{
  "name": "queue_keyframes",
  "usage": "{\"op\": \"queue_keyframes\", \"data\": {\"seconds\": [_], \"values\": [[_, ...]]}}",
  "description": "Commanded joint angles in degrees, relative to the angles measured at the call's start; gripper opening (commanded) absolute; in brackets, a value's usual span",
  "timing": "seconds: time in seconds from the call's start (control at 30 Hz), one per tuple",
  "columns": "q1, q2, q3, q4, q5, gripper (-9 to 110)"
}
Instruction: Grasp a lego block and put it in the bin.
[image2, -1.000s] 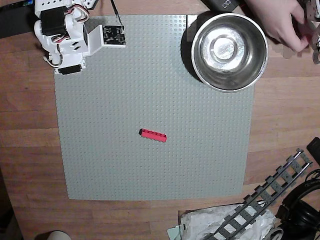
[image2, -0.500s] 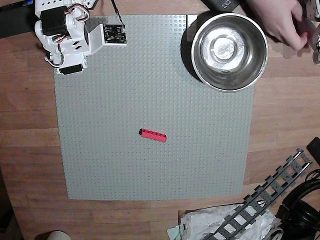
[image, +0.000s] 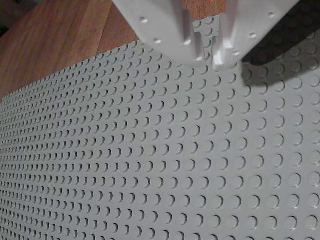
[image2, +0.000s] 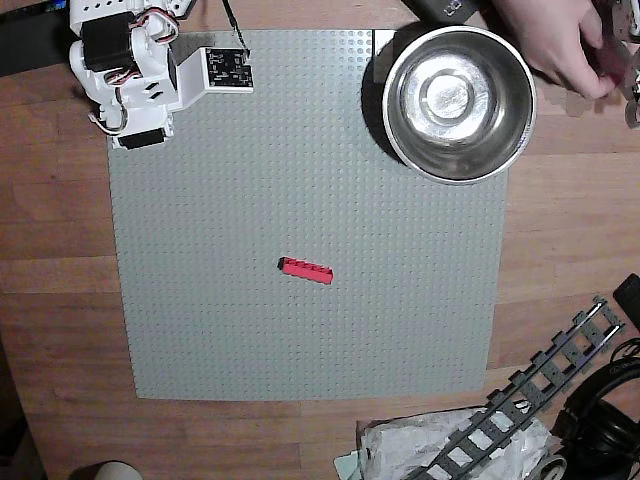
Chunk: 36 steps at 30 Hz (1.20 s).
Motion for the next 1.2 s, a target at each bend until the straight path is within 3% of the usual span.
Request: {"op": "queue_keyframes", "data": {"seconds": [0.0, 1.17], "values": [[0.1, 1.1, -0.2, 0.6, -0.2, 0], [-1.0, 1.1, 0.0, 0.1, -0.1, 0]]}}
